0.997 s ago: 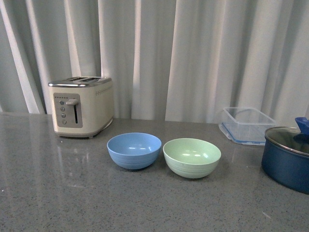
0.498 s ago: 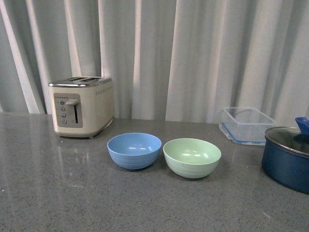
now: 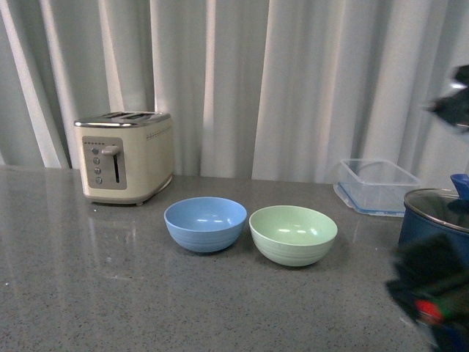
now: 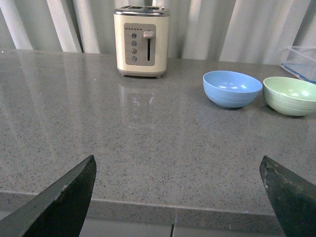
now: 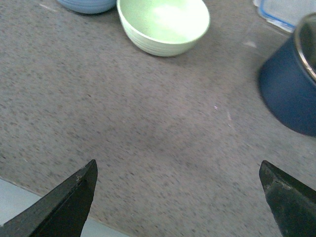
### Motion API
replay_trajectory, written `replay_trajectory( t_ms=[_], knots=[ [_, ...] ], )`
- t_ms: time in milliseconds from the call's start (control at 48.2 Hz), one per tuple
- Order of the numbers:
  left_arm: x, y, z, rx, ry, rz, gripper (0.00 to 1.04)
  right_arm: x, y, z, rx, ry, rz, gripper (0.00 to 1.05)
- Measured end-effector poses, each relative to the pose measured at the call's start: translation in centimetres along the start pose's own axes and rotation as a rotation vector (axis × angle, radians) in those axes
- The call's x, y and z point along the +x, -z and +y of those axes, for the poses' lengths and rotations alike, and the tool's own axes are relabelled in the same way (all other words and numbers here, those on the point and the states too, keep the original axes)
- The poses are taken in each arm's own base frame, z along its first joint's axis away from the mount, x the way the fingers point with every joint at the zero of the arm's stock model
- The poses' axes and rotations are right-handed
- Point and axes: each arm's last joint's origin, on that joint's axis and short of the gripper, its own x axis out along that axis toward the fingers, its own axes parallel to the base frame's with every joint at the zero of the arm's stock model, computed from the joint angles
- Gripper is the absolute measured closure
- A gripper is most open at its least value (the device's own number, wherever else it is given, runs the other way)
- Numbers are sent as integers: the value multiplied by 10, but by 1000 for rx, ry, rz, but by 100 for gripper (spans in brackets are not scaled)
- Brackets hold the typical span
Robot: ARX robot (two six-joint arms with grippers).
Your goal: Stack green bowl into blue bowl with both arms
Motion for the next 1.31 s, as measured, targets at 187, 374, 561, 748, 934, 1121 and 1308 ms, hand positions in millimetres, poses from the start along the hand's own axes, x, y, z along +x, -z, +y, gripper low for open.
replay_trajectory(
  t_ms=[187, 374, 561, 748, 934, 1121, 1308],
  knots=[
    [0, 0, 0, 0, 0, 0, 7, 45, -50, 17, 103, -56, 38, 10],
    [0, 0, 0, 0, 0, 0, 7, 89, -80, 14, 231, -37, 69, 10],
    [0, 0, 0, 0, 0, 0, 7, 118, -101, 6, 290, -21, 62, 10],
    [0, 0, 0, 0, 0, 0, 7, 141, -119, -11, 349, -8, 44, 10],
    [0, 0, 0, 0, 0, 0, 7, 162, -111, -24, 377, 10, 74, 10],
    [0, 0, 0, 0, 0, 0, 7, 179, -100, -29, 390, -4, 106, 10],
    [0, 0, 0, 0, 0, 0, 7, 194, -89, -33, 389, -6, 137, 10]
  ],
)
